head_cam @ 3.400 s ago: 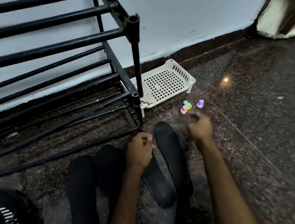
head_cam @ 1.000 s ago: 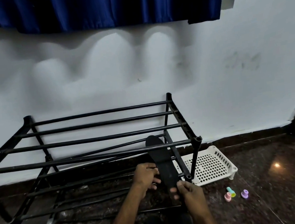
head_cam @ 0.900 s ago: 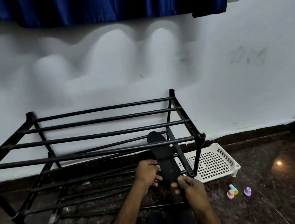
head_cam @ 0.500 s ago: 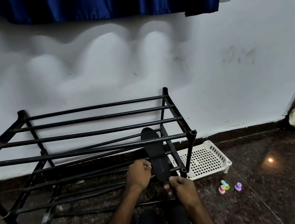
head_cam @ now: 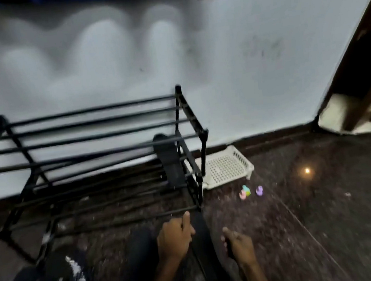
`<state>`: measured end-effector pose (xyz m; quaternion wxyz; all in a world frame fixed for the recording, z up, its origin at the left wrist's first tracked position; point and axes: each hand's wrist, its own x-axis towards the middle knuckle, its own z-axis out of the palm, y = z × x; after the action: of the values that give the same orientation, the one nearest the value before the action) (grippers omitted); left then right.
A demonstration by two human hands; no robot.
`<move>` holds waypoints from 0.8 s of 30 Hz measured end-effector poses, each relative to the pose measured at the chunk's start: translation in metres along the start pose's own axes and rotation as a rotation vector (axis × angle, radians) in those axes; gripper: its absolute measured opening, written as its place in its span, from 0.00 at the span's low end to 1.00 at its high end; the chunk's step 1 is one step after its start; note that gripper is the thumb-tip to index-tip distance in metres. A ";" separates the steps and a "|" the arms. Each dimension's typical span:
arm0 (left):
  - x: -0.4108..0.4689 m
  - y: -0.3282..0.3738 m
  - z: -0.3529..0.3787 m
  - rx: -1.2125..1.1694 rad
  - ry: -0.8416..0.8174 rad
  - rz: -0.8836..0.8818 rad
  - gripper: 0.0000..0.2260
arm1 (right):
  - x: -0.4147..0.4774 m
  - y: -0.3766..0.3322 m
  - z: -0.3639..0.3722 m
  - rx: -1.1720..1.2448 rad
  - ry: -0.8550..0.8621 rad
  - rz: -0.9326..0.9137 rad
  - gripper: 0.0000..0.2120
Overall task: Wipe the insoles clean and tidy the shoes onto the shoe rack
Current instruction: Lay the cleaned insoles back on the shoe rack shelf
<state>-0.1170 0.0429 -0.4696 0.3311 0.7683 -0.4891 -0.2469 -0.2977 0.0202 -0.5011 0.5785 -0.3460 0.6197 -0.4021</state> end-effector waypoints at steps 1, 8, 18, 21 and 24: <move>-0.010 -0.016 0.013 0.015 -0.071 -0.049 0.23 | -0.005 0.018 -0.011 -0.019 0.015 0.029 0.15; -0.034 -0.085 0.063 0.041 -0.243 -0.271 0.07 | 0.002 0.093 -0.046 -0.287 0.106 0.150 0.13; -0.046 -0.080 0.094 -0.204 -0.563 -0.548 0.09 | -0.018 0.104 -0.020 -0.791 0.015 0.161 0.18; -0.049 -0.084 0.104 -0.311 -0.464 -0.610 0.07 | -0.023 0.114 -0.011 -0.987 0.014 0.101 0.27; -0.054 -0.081 0.106 -0.438 -0.406 -0.670 0.06 | -0.029 0.121 -0.011 -1.051 0.071 0.012 0.29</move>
<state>-0.1658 0.0878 -0.5973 0.2851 0.7321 -0.2043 -0.5839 -0.3013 0.0998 -0.5974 0.3077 -0.5719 0.7591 -0.0451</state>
